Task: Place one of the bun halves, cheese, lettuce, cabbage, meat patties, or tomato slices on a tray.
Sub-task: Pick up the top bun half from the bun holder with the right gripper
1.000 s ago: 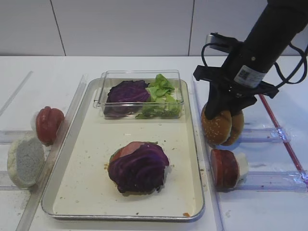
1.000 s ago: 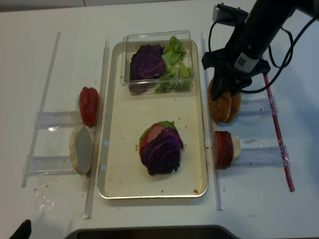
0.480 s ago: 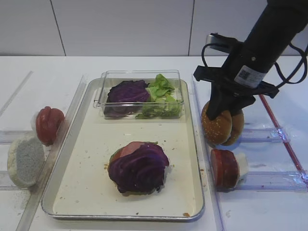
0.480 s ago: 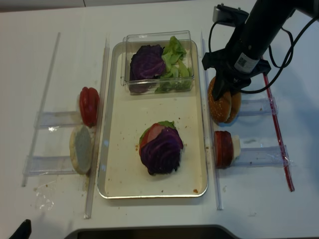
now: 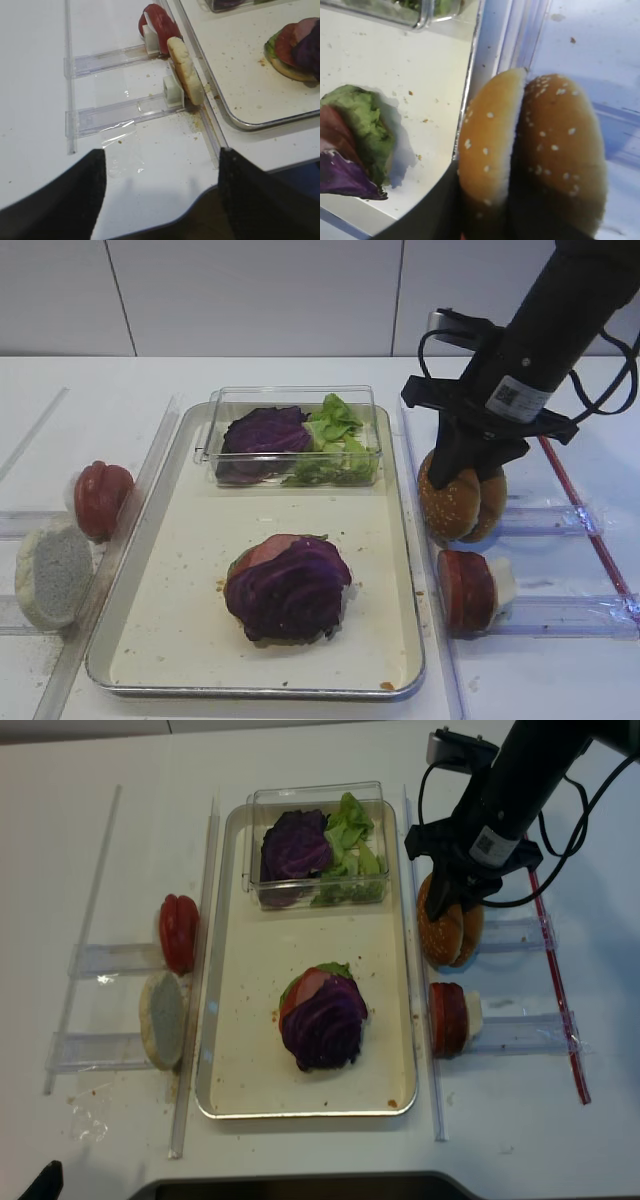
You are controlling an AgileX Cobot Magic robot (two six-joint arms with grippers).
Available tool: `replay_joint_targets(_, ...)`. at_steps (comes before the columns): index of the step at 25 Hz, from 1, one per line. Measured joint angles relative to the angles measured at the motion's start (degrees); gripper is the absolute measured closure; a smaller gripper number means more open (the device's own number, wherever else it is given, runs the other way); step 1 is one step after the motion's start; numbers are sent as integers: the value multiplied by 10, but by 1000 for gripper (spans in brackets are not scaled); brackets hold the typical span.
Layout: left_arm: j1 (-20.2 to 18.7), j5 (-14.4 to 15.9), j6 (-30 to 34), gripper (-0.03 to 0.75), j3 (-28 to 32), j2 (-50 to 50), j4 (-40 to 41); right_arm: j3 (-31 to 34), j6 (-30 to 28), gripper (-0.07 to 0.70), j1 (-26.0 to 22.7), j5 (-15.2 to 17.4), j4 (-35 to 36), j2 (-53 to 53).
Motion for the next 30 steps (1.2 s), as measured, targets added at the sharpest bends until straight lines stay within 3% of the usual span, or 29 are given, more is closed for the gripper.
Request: replay_joint_targets(30,0,0,0,276,0,0,0,0,-3,442,0,4,3,-83)
